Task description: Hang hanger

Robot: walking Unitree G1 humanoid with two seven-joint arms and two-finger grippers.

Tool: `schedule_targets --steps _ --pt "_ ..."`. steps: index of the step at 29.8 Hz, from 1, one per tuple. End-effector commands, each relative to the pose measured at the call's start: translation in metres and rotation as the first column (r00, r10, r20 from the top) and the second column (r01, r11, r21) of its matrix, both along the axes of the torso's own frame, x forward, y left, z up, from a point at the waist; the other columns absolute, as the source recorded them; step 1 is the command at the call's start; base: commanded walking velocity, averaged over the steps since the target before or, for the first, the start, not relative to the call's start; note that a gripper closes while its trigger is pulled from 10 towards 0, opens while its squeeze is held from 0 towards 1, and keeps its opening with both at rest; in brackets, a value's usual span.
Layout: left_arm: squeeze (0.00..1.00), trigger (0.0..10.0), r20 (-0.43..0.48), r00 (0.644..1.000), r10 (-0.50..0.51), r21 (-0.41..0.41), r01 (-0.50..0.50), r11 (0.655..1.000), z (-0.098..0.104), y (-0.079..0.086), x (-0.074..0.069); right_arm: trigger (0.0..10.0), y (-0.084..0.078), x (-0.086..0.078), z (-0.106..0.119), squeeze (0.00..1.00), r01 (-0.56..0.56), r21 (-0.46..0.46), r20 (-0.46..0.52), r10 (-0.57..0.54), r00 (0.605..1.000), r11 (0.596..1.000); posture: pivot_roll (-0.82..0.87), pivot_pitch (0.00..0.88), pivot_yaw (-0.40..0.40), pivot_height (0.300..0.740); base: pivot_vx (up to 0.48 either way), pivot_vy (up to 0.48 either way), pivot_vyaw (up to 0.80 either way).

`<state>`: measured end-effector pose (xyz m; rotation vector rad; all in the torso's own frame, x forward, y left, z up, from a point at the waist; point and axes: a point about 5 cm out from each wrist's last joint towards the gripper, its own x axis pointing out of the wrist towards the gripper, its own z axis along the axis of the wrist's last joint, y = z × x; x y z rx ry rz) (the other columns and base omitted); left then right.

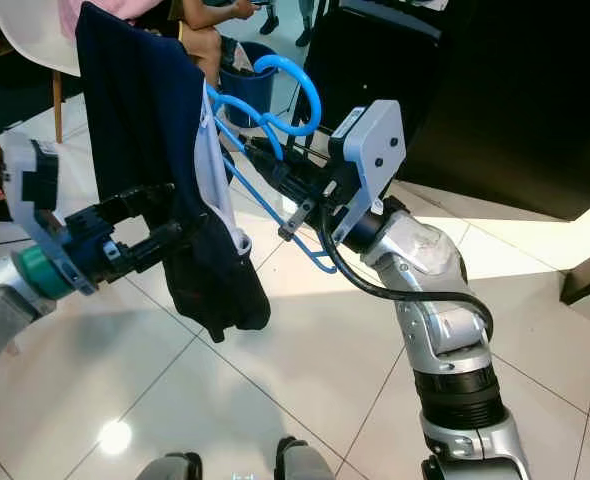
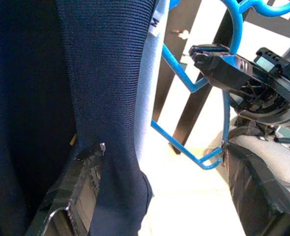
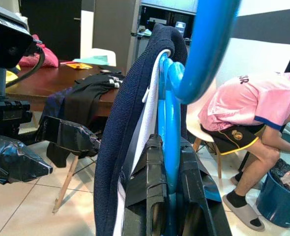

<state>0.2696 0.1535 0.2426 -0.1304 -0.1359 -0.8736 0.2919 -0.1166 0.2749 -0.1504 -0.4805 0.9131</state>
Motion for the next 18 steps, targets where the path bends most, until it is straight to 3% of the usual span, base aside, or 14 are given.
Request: schedule_targets --steps 1,2,4,5,6,7,8,9,10,14,15,18 --pt "0.00 10.0 -0.007 1.000 0.022 0.021 -0.022 1.000 -0.004 0.003 0.001 10.0 0.001 -0.007 0.006 0.00 -0.031 0.015 0.033 0.031 0.999 0.999 0.04 0.099 0.022 0.740 0.000 0.000 0.00" --pt "0.00 10.0 -0.002 0.997 0.081 0.041 -0.081 0.996 -0.006 0.005 0.008 10.0 0.002 -0.008 0.007 0.00 -0.040 0.015 0.033 0.040 0.999 0.999 0.04 0.099 0.021 0.740 0.000 0.000 0.00" --pt "0.00 10.0 -0.002 0.997 0.081 0.041 -0.081 0.996 -0.006 0.005 0.008 10.0 0.002 -0.008 0.007 0.00 -0.040 0.015 0.033 0.040 0.999 0.999 0.04 0.099 0.021 0.740 0.000 0.000 0.00" --pt "0.00 10.0 0.004 0.986 0.169 0.074 -0.169 0.983 -0.009 0.008 0.018 10.0 0.002 -0.009 0.007 0.00 -0.047 0.015 0.034 0.046 0.998 0.999 0.05 0.100 0.021 0.740 0.000 0.000 0.00" --pt "0.00 8.1 0.014 0.968 0.249 0.107 -0.249 0.963 -0.010 0.010 0.028 10.0 0.003 -0.009 0.007 0.00 -0.052 0.014 0.035 0.051 0.998 0.999 0.04 0.101 0.021 0.740 0.000 0.000 0.00" --pt "0.00 8.1 0.014 0.968 0.249 0.107 -0.249 0.963 -0.010 0.010 0.028 10.0 0.003 -0.009 0.007 0.00 -0.052 0.014 0.035 0.051 0.998 0.999 0.04 0.101 0.021 0.740 0.000 0.000 0.00" --pt "0.00 3.3 0.024 0.956 0.292 0.114 -0.293 0.949 -0.011 0.011 0.034 10.0 0.003 -0.010 0.008 0.00 -0.055 0.014 0.035 0.055 0.998 0.998 0.04 0.101 0.021 0.740 0.000 0.000 0.00" --pt "0.00 3.3 0.024 0.956 0.292 0.114 -0.293 0.949 -0.011 0.011 0.034 10.0 0.003 -0.010 0.008 0.00 -0.055 0.014 0.035 0.055 0.998 0.998 0.04 0.101 0.021 0.740 0.000 0.000 0.00" --pt "0.00 1.9 0.027 0.954 0.300 0.111 -0.301 0.947 -0.010 0.008 0.037 10.0 0.003 -0.010 0.008 0.00 -0.058 0.014 0.037 0.057 0.998 0.998 0.04 0.101 0.021 0.740 0.000 0.000 0.00" --pt "0.00 1.5 0.022 0.959 0.284 0.096 -0.285 0.954 -0.009 0.005 0.038 10.0 0.004 -0.011 0.009 0.00 -0.060 0.015 0.037 0.059 0.998 0.998 0.04 0.101 0.021 0.740 0.000 0.000 0.00" --pt "0.00 0.0 0.019 0.968 0.252 0.080 -0.253 0.964 -0.007 0.000 0.039 10.0 0.005 -0.011 0.009 0.00 -0.062 0.014 0.038 0.062 0.997 0.998 0.04 0.101 0.022 0.740 0.000 0.000 0.00" --pt "0.00 0.0 0.022 0.977 0.212 0.066 -0.213 0.975 -0.004 -0.005 0.039 10.0 0.005 -0.011 0.009 0.00 -0.064 0.012 0.036 0.064 0.997 0.998 0.03 0.102 0.023 0.740 0.000 0.000 0.00"
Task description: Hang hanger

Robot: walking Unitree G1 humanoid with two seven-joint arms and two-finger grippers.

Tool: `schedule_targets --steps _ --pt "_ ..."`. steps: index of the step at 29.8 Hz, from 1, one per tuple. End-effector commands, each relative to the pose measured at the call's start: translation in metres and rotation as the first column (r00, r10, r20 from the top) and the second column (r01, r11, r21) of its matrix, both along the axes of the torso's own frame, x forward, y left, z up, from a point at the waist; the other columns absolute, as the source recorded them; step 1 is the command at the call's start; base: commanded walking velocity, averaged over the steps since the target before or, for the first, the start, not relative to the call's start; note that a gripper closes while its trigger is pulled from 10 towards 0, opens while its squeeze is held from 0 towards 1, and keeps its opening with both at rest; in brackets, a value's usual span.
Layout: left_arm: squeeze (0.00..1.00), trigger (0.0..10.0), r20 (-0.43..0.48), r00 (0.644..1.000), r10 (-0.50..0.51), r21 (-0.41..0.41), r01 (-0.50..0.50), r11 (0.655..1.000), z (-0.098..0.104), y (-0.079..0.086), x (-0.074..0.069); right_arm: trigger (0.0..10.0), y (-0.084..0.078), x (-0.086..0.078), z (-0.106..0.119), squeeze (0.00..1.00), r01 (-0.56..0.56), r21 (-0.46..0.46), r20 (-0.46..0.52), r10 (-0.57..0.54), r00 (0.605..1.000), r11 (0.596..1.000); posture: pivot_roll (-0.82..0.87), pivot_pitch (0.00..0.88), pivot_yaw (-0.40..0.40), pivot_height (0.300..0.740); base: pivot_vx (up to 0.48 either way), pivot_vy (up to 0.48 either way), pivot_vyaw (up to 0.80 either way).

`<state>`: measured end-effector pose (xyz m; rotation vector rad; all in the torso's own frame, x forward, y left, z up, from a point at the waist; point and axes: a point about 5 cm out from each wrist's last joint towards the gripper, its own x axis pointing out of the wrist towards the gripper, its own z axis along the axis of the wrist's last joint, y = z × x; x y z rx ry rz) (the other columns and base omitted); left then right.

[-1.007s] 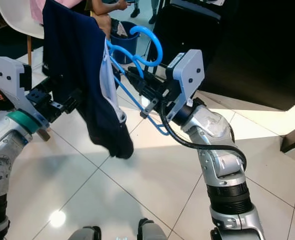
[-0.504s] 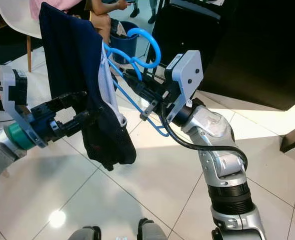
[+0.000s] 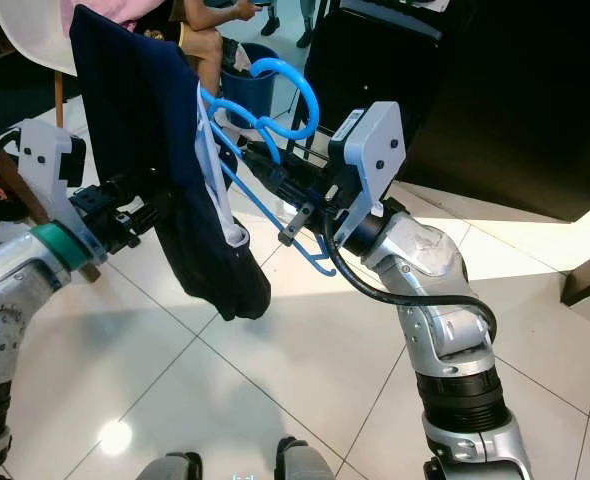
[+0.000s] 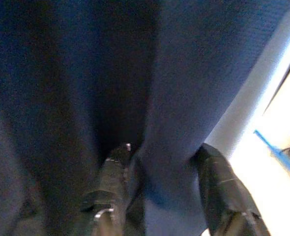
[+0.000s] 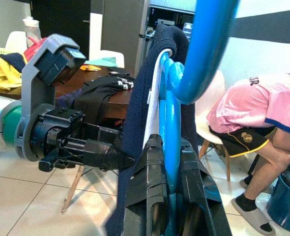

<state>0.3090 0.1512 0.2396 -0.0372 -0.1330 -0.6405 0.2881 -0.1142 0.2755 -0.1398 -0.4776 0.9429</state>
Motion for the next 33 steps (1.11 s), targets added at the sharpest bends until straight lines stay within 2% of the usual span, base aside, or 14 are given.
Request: schedule_targets --steps 1,13,20,23,25,26,29,30,32,33 --pt "0.00 0.0 -0.003 1.000 -0.024 -0.004 0.024 1.000 -0.001 -0.003 -0.001 10.0 0.003 -0.007 0.008 0.00 -0.034 0.013 0.043 0.033 0.999 0.999 0.03 0.102 0.023 0.740 0.000 0.000 0.00" --pt "0.00 0.0 0.039 0.997 -0.071 -0.016 0.072 0.997 0.011 0.002 -0.015 10.0 -0.002 -0.001 -0.002 0.00 0.017 -0.036 0.024 -0.016 1.000 0.999 0.05 0.106 0.021 0.740 0.000 0.000 0.00" --pt "0.00 0.0 0.068 0.997 -0.031 0.006 0.031 1.000 0.016 0.011 -0.017 10.0 0.001 0.002 -0.004 0.00 0.013 -0.048 0.020 -0.012 1.000 0.999 0.06 0.104 0.018 0.740 0.000 0.000 0.00" --pt "0.00 0.0 0.084 0.996 0.009 0.040 -0.012 0.999 0.017 0.014 -0.015 10.0 0.001 0.002 -0.006 0.00 0.014 -0.062 0.019 -0.013 1.000 0.998 0.06 0.104 0.019 0.740 0.000 0.000 0.00" --pt "0.00 0.0 0.116 0.992 0.047 0.119 -0.061 0.991 0.020 0.016 -0.013 10.0 0.001 0.002 -0.010 0.00 0.021 -0.100 0.019 -0.020 1.000 0.995 0.05 0.104 0.024 0.740 0.000 0.000 0.00" --pt "0.00 3.9 0.130 0.989 0.071 0.155 -0.091 0.984 0.023 0.019 -0.013 10.0 0.000 0.002 -0.014 0.00 0.026 -0.141 0.022 -0.023 1.000 0.990 0.05 0.105 0.027 0.740 0.000 0.000 0.00" --pt "0.00 3.9 0.151 0.985 0.089 0.194 -0.117 0.974 0.027 0.021 -0.014 10.0 -0.002 0.001 -0.018 0.00 0.028 -0.178 0.023 -0.025 0.999 0.984 0.05 0.105 0.027 0.740 0.000 0.000 0.00" --pt "0.00 10.0 0.183 0.978 0.099 0.261 -0.145 0.954 0.033 0.025 -0.015 10.0 -0.005 0.001 -0.023 0.00 0.028 -0.233 0.022 -0.024 0.999 0.972 0.05 0.105 0.027 0.740 0.000 0.000 0.00" --pt "0.00 10.0 0.183 0.978 0.099 0.261 -0.145 0.954 0.033 0.025 -0.015 10.0 -0.005 0.001 -0.023 0.00 0.028 -0.233 0.022 -0.024 0.999 0.972 0.05 0.105 0.027 0.740 0.000 0.000 0.00" --pt "0.00 10.0 0.218 0.974 0.070 0.317 -0.138 0.938 0.046 0.029 -0.020 10.0 -0.010 -0.002 -0.030 0.00 0.010 -0.320 0.014 -0.006 1.000 0.947 0.05 0.108 0.031 0.740 0.000 0.000 0.00"
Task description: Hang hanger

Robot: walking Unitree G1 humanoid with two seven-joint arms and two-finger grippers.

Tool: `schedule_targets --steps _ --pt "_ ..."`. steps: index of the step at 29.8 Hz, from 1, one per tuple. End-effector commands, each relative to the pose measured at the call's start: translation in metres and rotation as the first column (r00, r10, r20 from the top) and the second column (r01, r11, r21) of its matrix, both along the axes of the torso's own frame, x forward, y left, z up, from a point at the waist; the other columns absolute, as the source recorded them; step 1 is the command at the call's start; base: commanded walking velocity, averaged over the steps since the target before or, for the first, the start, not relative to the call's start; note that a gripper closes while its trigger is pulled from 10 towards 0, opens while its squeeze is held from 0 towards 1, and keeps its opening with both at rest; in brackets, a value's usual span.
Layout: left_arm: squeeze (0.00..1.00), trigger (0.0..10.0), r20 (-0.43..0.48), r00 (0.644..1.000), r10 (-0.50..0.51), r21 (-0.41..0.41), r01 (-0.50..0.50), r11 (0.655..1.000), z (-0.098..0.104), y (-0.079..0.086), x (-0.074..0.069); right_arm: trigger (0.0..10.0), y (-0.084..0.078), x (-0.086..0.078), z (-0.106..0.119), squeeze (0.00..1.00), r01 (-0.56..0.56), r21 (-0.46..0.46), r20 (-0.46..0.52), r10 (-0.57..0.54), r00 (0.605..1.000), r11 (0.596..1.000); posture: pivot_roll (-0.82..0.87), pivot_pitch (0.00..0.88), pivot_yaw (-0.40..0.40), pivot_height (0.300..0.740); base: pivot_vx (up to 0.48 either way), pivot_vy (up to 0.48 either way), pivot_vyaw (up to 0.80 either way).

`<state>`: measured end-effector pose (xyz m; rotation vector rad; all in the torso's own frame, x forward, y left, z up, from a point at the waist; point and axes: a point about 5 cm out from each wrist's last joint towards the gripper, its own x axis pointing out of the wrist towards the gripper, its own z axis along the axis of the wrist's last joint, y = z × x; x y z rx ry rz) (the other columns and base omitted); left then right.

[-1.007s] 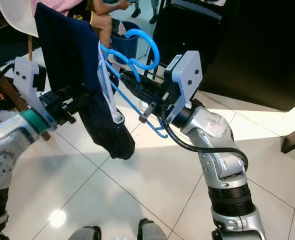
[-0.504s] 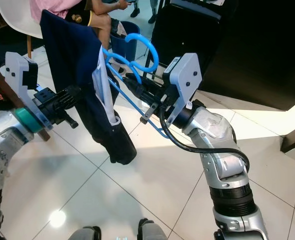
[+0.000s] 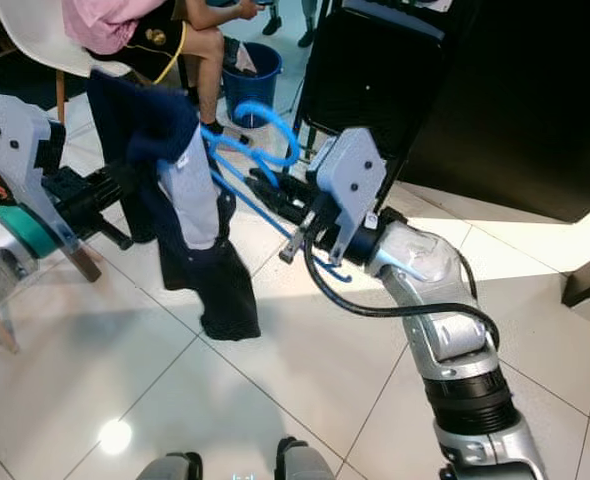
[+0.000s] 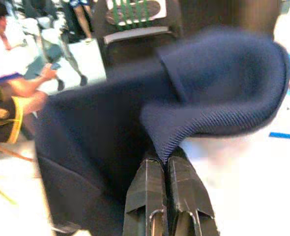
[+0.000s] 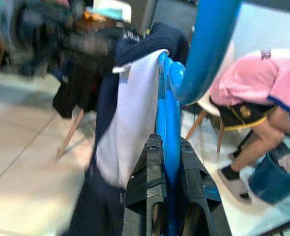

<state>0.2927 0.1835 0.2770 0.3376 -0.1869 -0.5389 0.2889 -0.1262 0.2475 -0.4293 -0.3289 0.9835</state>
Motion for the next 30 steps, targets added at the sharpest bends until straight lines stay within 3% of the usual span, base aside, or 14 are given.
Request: schedule_targets --steps 1,2,4,5,7,10,19,23,25,28,29,30 --pt "0.00 10.0 0.055 0.997 -0.053 0.061 0.049 0.997 0.018 -0.002 -0.009 10.0 -0.002 -0.004 -0.008 0.00 -0.039 -0.088 -0.003 0.039 0.999 0.995 0.06 0.108 0.034 0.740 0.000 0.000 0.00" --pt "0.00 10.0 0.063 0.995 -0.079 0.086 0.074 0.994 0.024 -0.002 -0.012 10.0 -0.004 -0.005 -0.012 0.00 -0.051 -0.134 -0.009 0.050 0.999 0.990 0.06 0.108 0.034 0.740 0.000 0.000 0.00" --pt "0.00 10.0 0.063 0.995 -0.079 0.086 0.074 0.994 0.024 -0.002 -0.012 10.0 -0.004 -0.005 -0.012 0.00 -0.051 -0.134 -0.009 0.050 0.999 0.990 0.06 0.108 0.034 0.740 0.000 0.000 0.00" --pt "0.00 10.0 0.061 0.989 -0.136 0.083 0.131 0.988 0.031 -0.005 -0.016 10.0 -0.005 -0.005 -0.017 0.00 -0.064 -0.184 -0.009 0.063 0.998 0.981 0.06 0.108 0.036 0.740 0.000 0.000 0.00" --pt "0.00 10.0 0.061 0.989 -0.136 0.083 0.131 0.988 0.031 -0.005 -0.016 10.0 -0.005 -0.005 -0.017 0.00 -0.064 -0.184 -0.009 0.063 0.998 0.981 0.06 0.108 0.036 0.740 0.000 0.000 0.00" --pt "0.00 10.0 0.057 0.976 -0.209 0.045 0.207 0.977 0.037 -0.012 -0.018 10.0 0.003 -0.006 -0.025 0.00 -0.105 -0.241 -0.013 0.105 0.994 0.965 0.06 0.107 0.039 0.740 0.000 0.000 0.00" --pt "0.00 10.0 0.036 0.963 -0.269 -0.007 0.269 0.963 0.030 -0.030 -0.013 10.0 0.023 -0.013 -0.034 0.00 -0.196 -0.261 -0.032 0.195 0.980 0.945 0.05 0.104 0.038 0.740 0.000 0.000 0.00" --pt "0.00 10.0 0.045 0.966 -0.254 -0.026 0.256 0.966 0.030 -0.033 -0.009 10.0 0.028 -0.016 -0.039 0.00 -0.223 -0.277 -0.042 0.220 0.975 0.935 0.05 0.104 0.037 0.740 0.000 0.000 0.00" --pt "0.00 10.0 0.083 0.974 -0.209 -0.083 0.216 0.973 0.039 -0.035 0.000 10.0 0.036 -0.026 -0.053 0.00 -0.285 -0.325 -0.081 0.274 0.958 0.902 0.05 0.103 0.035 0.740 0.000 0.000 0.00" --pt "0.00 10.0 0.093 0.977 -0.194 -0.102 0.203 0.974 0.042 -0.035 0.003 10.0 0.037 -0.029 -0.057 0.00 -0.304 -0.340 -0.094 0.289 0.953 0.890 0.05 0.103 0.035 0.740 0.000 0.000 0.00" --pt "0.00 10.0 0.106 0.978 -0.182 -0.124 0.194 0.973 0.047 -0.035 0.005 10.0 0.036 -0.030 -0.065 0.00 -0.305 -0.398 -0.098 0.290 0.952 0.865 0.04 0.101 0.035 0.740 0.000 0.000 0.00" --pt "0.00 10.0 0.106 0.978 -0.182 -0.124 0.194 0.973 0.047 -0.035 0.005 10.0 0.036 -0.030 -0.065 0.00 -0.305 -0.398 -0.098 0.290 0.952 0.865 0.04 0.101 0.035 0.740 0.000 0.000 0.00"
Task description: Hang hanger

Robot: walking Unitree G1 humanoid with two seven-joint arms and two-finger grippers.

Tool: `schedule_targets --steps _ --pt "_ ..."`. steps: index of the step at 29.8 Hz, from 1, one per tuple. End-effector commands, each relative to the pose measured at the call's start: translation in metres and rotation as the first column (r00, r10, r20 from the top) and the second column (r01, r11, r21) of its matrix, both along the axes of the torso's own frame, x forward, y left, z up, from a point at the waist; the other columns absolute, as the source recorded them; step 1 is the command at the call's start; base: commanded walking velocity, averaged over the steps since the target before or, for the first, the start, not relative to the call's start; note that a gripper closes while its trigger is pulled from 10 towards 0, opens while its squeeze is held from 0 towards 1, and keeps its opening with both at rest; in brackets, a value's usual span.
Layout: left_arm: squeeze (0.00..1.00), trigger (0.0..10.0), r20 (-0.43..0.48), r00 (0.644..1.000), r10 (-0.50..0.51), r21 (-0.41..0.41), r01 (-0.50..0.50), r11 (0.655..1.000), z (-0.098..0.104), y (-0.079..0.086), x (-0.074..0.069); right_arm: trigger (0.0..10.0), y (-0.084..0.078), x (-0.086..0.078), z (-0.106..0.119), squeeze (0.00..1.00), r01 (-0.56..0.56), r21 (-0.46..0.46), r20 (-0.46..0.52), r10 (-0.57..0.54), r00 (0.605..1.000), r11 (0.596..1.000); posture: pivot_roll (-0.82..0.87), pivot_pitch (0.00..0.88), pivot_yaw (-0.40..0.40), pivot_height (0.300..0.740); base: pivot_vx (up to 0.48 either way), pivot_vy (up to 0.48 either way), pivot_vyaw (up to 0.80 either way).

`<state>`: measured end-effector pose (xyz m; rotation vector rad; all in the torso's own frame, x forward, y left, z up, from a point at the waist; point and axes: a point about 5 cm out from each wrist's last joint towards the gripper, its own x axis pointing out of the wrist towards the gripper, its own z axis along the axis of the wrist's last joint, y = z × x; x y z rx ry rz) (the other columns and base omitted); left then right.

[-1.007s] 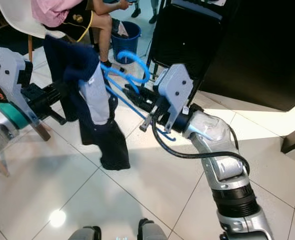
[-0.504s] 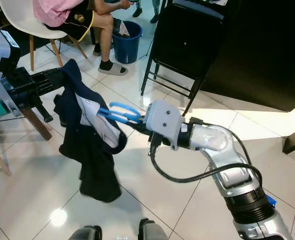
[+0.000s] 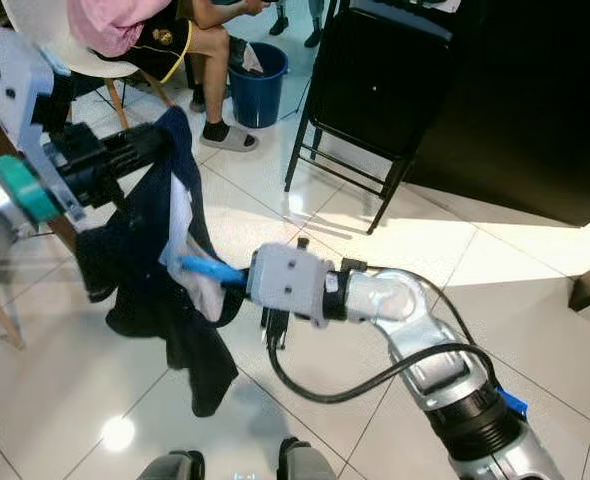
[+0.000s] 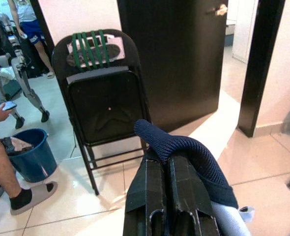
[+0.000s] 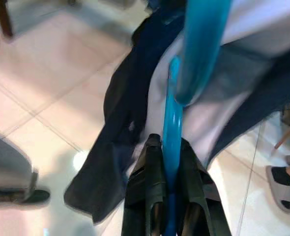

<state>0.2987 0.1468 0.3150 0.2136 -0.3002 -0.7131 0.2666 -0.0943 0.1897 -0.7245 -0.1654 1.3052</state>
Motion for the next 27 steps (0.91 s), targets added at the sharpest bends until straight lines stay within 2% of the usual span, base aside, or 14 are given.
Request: schedule_targets --steps 1,9,13,15,16,18,22,25,27 --pt "0.00 10.0 0.052 0.999 0.013 -0.038 -0.011 0.999 0.013 0.001 0.000 10.0 0.003 -0.006 -0.013 0.00 -0.048 -0.079 0.002 0.048 0.999 0.996 0.04 0.101 0.036 0.740 0.000 0.000 0.00" --pt "0.00 10.0 0.065 0.998 -0.013 -0.078 0.018 0.997 0.020 -0.005 -0.002 10.0 0.001 -0.001 -0.026 0.00 -0.008 -0.127 0.019 0.010 1.000 0.992 0.04 0.099 0.035 0.740 0.000 0.000 0.00" --pt "0.00 10.0 0.064 0.997 -0.042 -0.093 0.048 0.995 0.019 -0.017 -0.001 10.0 0.010 -0.008 -0.021 0.00 -0.080 -0.042 -0.073 0.077 0.994 0.996 0.05 0.097 0.036 0.740 0.000 0.000 0.00" --pt "0.00 10.0 0.059 0.997 -0.055 -0.088 0.060 0.994 0.017 -0.020 -0.002 10.0 0.008 -0.004 -0.014 0.00 -0.072 -0.066 -0.011 0.072 0.997 0.995 0.05 0.097 0.035 0.740 0.000 0.000 0.00" --pt "0.00 10.0 0.059 0.997 -0.055 -0.088 0.060 0.994 0.017 -0.020 -0.002 10.0 0.008 -0.004 -0.014 0.00 -0.072 -0.066 -0.011 0.072 0.997 0.995 0.05 0.097 0.035 0.740 0.000 0.000 0.00" --pt "0.00 10.0 0.043 0.995 -0.091 -0.081 0.095 0.992 0.013 -0.026 -0.004 10.0 0.003 0.002 0.003 0.00 -0.062 0.015 -0.027 0.062 0.998 0.998 0.05 0.098 0.035 0.740 0.000 0.000 0.00" --pt "0.00 10.0 0.009 0.991 -0.133 -0.050 0.134 0.990 0.002 -0.035 -0.006 10.0 -0.013 0.014 0.027 0.00 -0.033 0.044 0.013 0.032 0.999 0.998 0.04 0.099 0.031 0.740 0.000 0.000 0.00" --pt "0.00 10.0 0.000 0.991 -0.134 -0.029 0.134 0.991 -0.004 -0.038 -0.007 10.0 -0.026 0.024 0.036 0.00 0.014 0.018 0.064 -0.015 0.998 1.000 0.04 0.099 0.030 0.740 0.000 0.000 0.00" --pt "0.00 10.0 0.002 0.991 -0.135 -0.037 0.135 0.990 -0.002 -0.037 -0.008 10.0 -0.040 0.036 0.036 0.00 0.101 -0.073 0.148 -0.090 0.985 0.992 0.04 0.099 0.030 0.740 0.000 0.000 0.00"
